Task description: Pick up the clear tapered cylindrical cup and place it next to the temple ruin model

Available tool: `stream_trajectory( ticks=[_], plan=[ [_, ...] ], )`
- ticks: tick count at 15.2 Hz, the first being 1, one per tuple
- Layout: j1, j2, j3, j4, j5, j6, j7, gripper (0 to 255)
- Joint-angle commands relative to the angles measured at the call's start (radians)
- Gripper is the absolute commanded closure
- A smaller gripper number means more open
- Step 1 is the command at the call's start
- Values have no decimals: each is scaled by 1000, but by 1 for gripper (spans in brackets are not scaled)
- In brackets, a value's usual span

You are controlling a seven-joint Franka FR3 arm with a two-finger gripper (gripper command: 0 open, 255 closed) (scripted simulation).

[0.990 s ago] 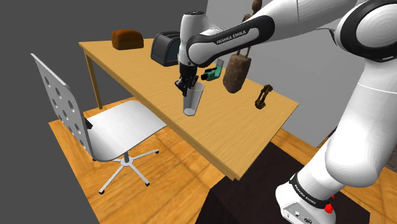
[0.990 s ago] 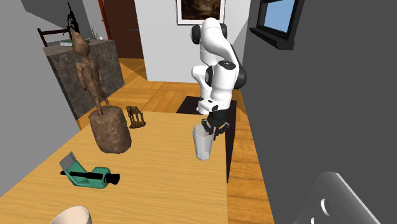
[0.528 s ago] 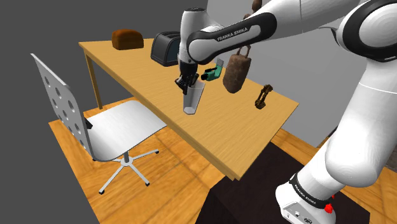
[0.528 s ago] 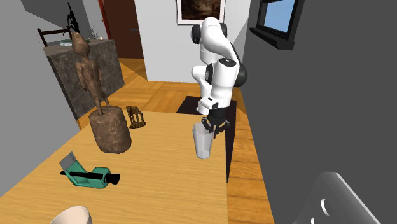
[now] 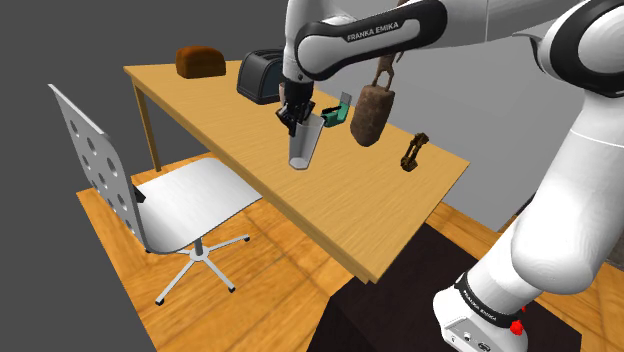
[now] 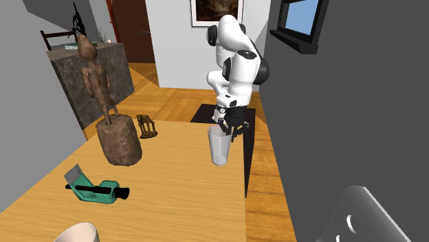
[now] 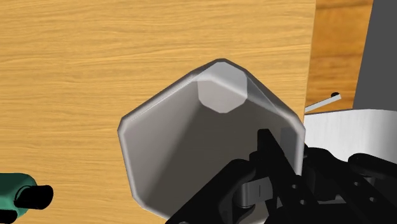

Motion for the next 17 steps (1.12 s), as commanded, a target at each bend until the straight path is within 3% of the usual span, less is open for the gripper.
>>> stream_trajectory(
  ticks=[1,17],
  plan=[
    [-1,-10,1,14,4,-23,-5,255],
    [2,-39,6,191,23,-227,-35,255]
  ],
)
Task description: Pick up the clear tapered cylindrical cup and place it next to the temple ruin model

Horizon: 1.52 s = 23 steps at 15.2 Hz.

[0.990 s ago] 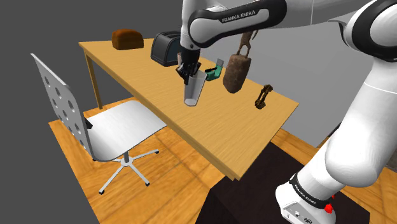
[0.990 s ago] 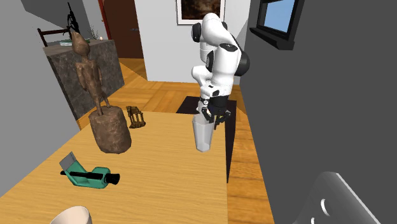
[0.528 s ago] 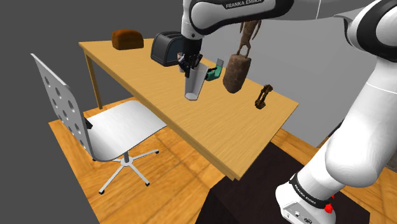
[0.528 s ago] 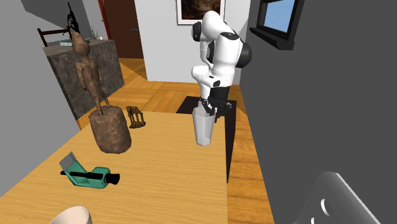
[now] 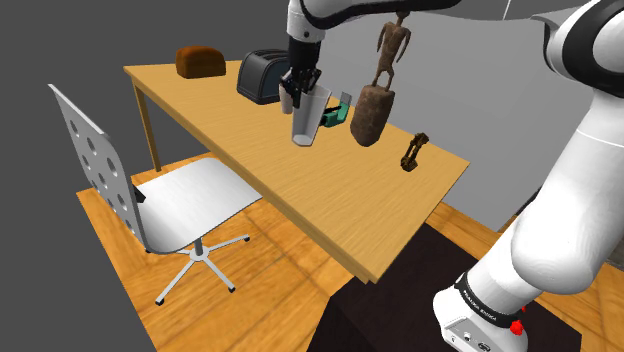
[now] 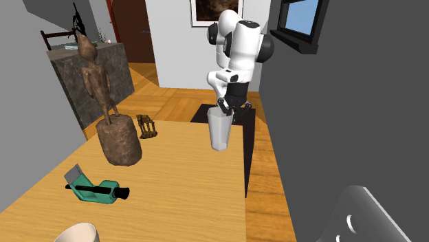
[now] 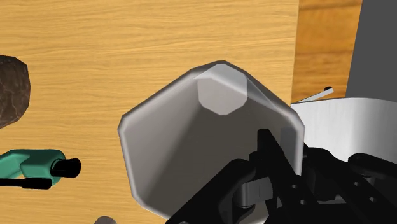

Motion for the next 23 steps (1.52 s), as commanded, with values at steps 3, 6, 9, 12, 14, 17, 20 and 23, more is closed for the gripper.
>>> stream_trajectory(
  ticks=[3,6,9,12,14,17,20,23],
  plan=[
    [3,-3,2,50,2,-54,-4,255],
    [4,0,3,95,3,-95,-9,255],
    [7,6,4,143,2,-137,-13,255],
    [9,14,4,195,0,-181,-16,255],
    [12,22,5,232,-1,-211,-18,255],
    [16,36,6,292,-4,-257,-22,255],
    [-14,-42,-6,198,17,-234,-57,255],
    [-51,-152,-32,61,44,-197,-113,255]
  ],
)
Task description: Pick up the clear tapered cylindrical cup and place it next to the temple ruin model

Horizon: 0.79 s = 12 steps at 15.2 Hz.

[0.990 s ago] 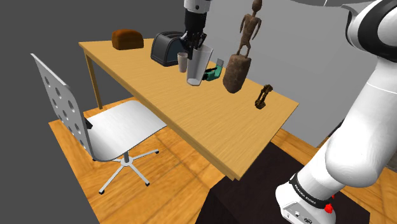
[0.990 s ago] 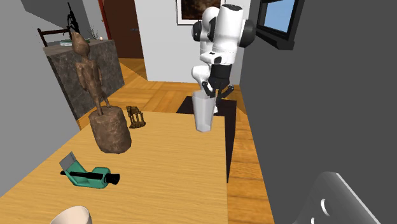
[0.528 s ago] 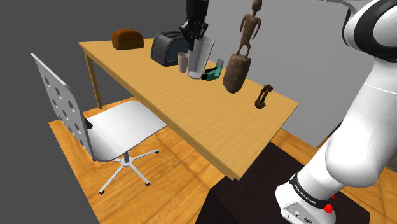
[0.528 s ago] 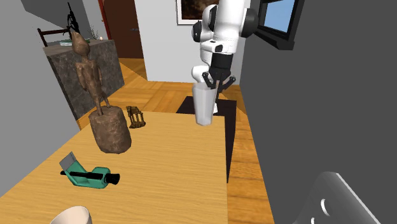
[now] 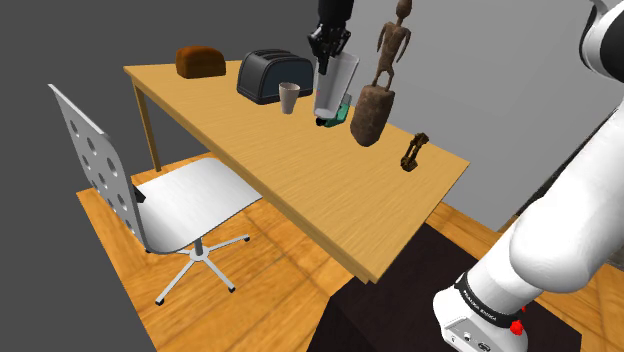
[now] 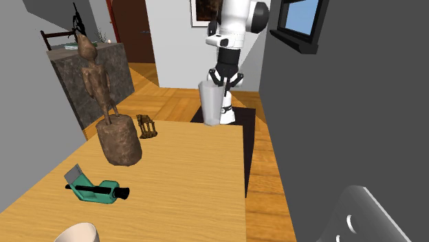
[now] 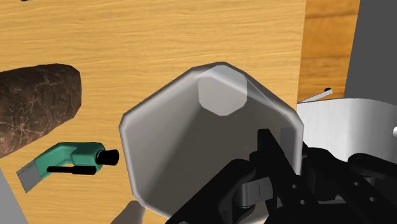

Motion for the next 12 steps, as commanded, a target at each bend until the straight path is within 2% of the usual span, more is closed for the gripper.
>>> stream_trajectory(
  ticks=[1,6,12],
  plan=[
    [-21,-66,-18,-83,15,23,-37,255],
    [-65,-220,-75,-258,40,57,-138,255],
    [-107,-375,-156,-418,43,73,-262,255]
  ],
)
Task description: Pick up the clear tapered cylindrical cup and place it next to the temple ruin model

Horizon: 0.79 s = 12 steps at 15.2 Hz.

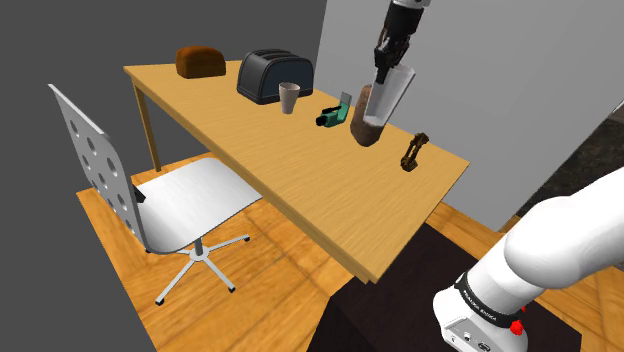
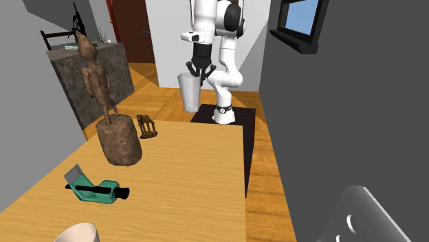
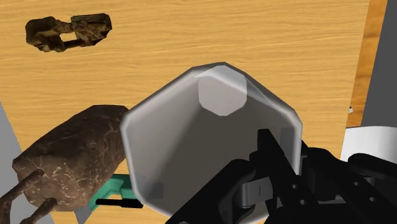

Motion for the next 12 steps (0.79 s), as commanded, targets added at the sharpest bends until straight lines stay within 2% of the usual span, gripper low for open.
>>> stream_trajectory(
  ticks=[1,12],
  plan=[
    [-13,-51,-27,-49,-2,2,-41,255],
    [-93,-250,-203,-214,-66,-8,-276,255]
  ],
)
